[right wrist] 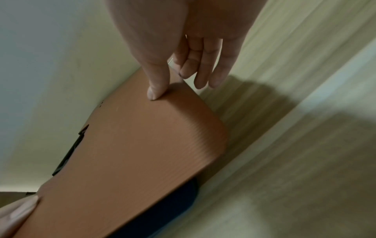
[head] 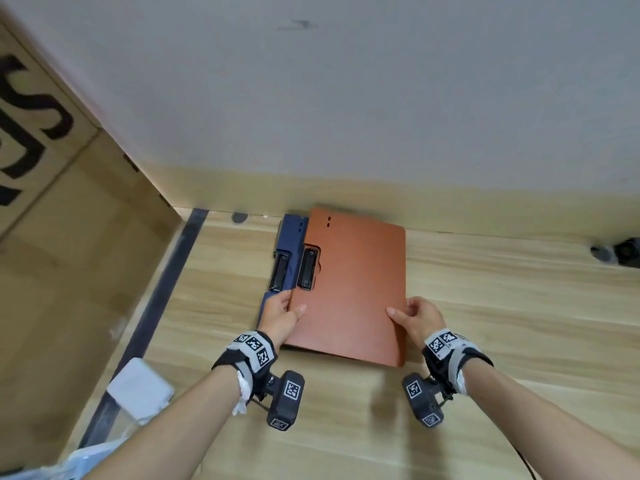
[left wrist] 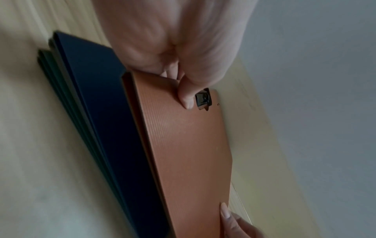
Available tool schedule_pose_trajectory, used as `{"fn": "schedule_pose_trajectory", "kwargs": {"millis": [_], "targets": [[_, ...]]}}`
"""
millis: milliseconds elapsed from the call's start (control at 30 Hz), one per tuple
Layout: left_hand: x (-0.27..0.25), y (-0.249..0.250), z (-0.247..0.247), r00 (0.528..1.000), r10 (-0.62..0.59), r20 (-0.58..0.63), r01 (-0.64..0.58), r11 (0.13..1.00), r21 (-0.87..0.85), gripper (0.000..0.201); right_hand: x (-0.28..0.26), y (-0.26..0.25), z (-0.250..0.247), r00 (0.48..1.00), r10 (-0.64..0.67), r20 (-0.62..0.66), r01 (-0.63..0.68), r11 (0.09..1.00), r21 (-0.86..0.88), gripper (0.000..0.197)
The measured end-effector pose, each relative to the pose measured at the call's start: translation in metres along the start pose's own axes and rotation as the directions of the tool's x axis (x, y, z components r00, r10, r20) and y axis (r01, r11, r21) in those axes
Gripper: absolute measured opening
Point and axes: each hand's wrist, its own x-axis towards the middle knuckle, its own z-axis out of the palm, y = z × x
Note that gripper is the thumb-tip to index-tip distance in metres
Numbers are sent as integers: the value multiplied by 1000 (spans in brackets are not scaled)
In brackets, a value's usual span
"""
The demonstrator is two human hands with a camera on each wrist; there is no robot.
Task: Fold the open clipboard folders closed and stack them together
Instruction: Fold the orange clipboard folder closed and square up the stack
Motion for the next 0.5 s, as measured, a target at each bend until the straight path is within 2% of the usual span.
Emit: {"fn": "schedule_pose_trajectory", "kwargs": {"millis": [167, 300, 367, 433, 500], "targets": [[13, -7, -32, 997, 16, -71, -9, 996, 87, 46, 13, -24, 34, 998, 5, 55, -1, 998, -68, 42], [16, -13, -45, 980, 112, -167, -39, 919, 393, 52, 15, -32, 48, 995, 46, 89, -36, 993, -111, 46], [20, -18, -51, 970, 133, -204, -25, 887, 462, 48, 15, -33, 49, 995, 55, 80, -47, 994, -97, 53], [27, -19, -56, 968, 94, -231, 9, 911, 412, 44, 16, -34, 49, 996, 51, 71, -43, 993, -111, 58], [35, -13, -57, 978, 32, -206, 26, 961, 274, 47, 20, -36, 48, 998, 30, 49, -24, 992, -124, 57]]}}
